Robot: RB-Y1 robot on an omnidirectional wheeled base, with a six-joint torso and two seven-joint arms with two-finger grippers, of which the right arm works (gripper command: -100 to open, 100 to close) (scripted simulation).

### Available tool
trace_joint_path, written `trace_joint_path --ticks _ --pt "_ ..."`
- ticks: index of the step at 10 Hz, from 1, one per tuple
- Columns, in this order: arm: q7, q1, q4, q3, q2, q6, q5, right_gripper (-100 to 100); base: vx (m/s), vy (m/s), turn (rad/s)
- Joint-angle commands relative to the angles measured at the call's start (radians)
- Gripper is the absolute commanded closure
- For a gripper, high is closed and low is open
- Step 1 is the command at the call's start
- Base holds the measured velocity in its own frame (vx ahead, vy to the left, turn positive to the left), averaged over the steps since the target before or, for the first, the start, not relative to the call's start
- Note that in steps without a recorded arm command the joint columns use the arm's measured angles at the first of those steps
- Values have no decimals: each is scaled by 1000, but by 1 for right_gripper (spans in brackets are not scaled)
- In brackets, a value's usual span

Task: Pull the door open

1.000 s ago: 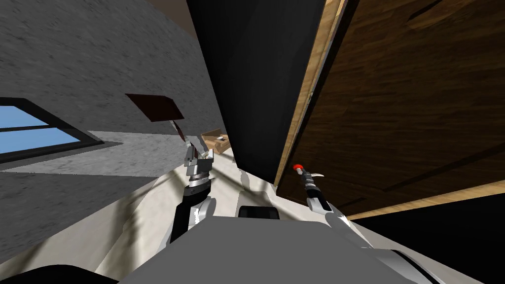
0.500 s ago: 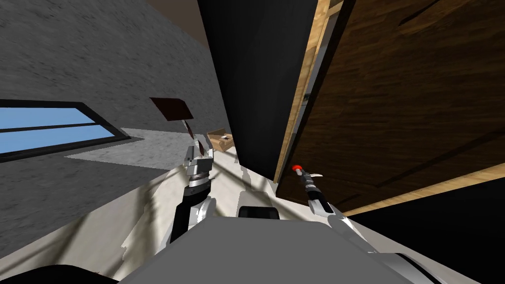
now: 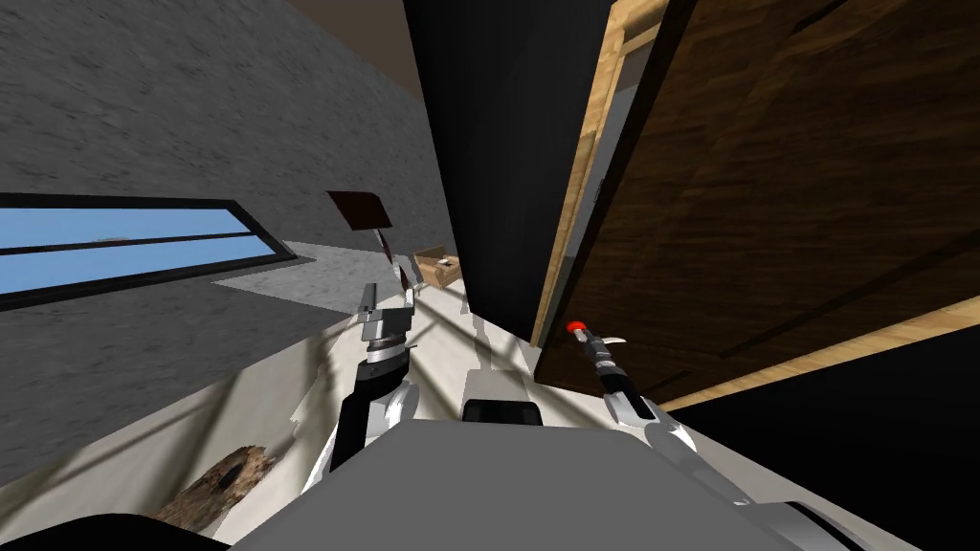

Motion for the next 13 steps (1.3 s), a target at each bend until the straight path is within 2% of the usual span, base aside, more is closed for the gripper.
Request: trace_joint_path --ticks 1,3,4,5,7,11,12,13 --pt "-19 18 -13 20 -17 -15 6 100 -243 -38 108" --pt "-37 30 -22 38 -31 -27 11 100 -222 -71 99" --pt "-31 23 -14 34 -23 -22 10 100 -92 -25 28" --pt "-51 45 -22 58 -40 -47 12 100 -128 -27 121" --pt "-65 61 -29 74 -56 -68 13 100 -209 -69 110" --pt "-111 112 -51 127 -109 -134 16 100 -213 -75 118" --pt "-118 120 -54 135 -117 -144 16 100 -220 -61 97" --pt "-117 108 -45 132 -109 -136 17 100 -97 -25 19"
